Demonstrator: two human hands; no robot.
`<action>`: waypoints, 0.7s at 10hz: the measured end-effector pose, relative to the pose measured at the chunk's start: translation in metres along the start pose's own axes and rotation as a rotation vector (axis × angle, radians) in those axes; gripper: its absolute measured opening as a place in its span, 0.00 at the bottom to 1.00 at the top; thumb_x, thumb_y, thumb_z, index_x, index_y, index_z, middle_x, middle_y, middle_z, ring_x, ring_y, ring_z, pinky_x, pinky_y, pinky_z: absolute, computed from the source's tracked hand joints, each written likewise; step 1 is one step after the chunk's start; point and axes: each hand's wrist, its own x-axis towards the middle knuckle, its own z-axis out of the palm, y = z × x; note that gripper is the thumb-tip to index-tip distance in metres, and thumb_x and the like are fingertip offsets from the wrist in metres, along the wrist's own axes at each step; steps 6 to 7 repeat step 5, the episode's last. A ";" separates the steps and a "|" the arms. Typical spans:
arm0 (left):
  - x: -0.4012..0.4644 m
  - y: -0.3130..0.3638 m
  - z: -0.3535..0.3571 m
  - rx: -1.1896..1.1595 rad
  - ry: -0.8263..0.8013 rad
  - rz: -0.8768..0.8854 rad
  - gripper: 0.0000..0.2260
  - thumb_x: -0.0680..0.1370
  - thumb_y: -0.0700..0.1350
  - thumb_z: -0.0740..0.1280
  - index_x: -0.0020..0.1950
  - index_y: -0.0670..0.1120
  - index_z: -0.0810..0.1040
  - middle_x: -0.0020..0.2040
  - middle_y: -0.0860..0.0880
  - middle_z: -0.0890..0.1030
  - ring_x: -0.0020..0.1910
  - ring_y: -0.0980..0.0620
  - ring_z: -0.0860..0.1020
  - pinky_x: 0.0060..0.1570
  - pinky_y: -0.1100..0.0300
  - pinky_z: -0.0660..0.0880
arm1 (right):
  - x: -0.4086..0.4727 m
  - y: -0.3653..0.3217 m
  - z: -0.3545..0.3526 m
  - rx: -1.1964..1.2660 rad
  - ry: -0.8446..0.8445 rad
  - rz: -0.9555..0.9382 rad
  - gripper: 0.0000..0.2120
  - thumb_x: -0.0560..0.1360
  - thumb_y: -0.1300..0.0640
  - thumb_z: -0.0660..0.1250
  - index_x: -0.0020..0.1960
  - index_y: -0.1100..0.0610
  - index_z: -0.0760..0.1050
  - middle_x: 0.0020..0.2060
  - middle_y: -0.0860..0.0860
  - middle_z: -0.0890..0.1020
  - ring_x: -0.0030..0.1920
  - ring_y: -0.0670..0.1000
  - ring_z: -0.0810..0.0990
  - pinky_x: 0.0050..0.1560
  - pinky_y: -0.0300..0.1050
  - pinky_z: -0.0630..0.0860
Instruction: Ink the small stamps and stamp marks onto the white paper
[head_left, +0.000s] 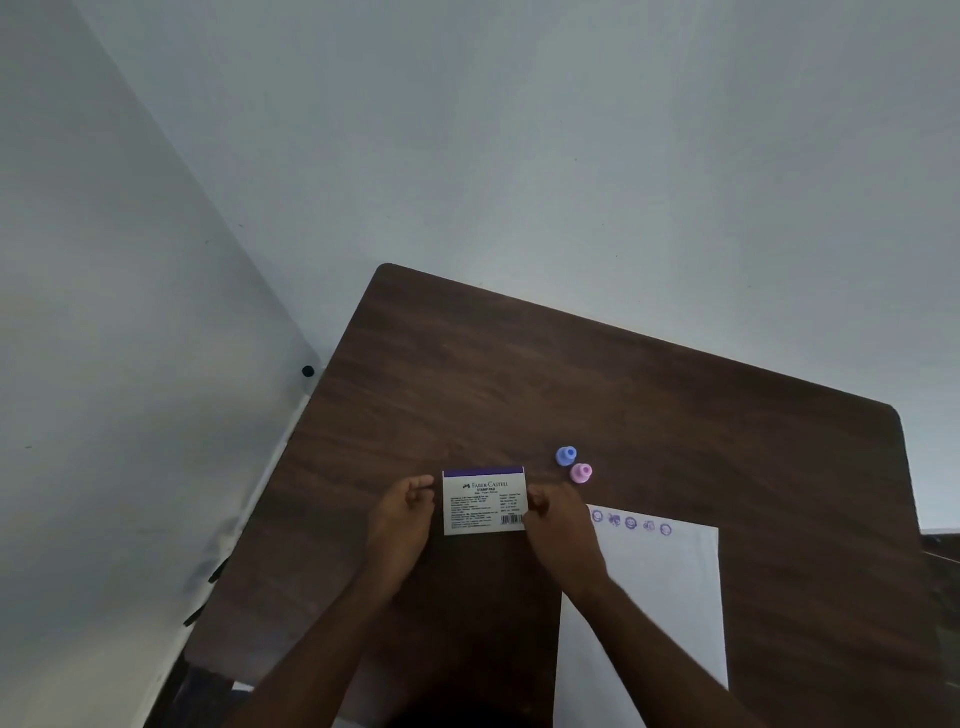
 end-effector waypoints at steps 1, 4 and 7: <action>0.001 0.003 -0.001 0.105 0.074 0.150 0.13 0.77 0.38 0.64 0.59 0.50 0.79 0.54 0.54 0.80 0.54 0.56 0.78 0.49 0.66 0.71 | -0.001 -0.002 -0.001 -0.062 0.060 -0.096 0.08 0.76 0.58 0.62 0.54 0.53 0.76 0.54 0.51 0.79 0.53 0.46 0.77 0.50 0.35 0.76; 0.021 0.123 -0.018 0.393 0.165 0.849 0.23 0.83 0.58 0.51 0.74 0.50 0.66 0.73 0.50 0.70 0.73 0.56 0.62 0.71 0.53 0.61 | 0.026 -0.063 -0.113 -0.224 0.582 -0.490 0.25 0.78 0.46 0.59 0.71 0.57 0.62 0.69 0.56 0.67 0.70 0.52 0.63 0.69 0.43 0.60; 0.016 0.205 -0.026 0.469 0.229 1.144 0.24 0.83 0.55 0.49 0.76 0.45 0.62 0.76 0.47 0.65 0.77 0.52 0.57 0.74 0.50 0.56 | 0.032 -0.091 -0.180 -0.252 0.755 -0.518 0.29 0.79 0.46 0.59 0.73 0.60 0.58 0.73 0.58 0.61 0.74 0.56 0.58 0.72 0.50 0.60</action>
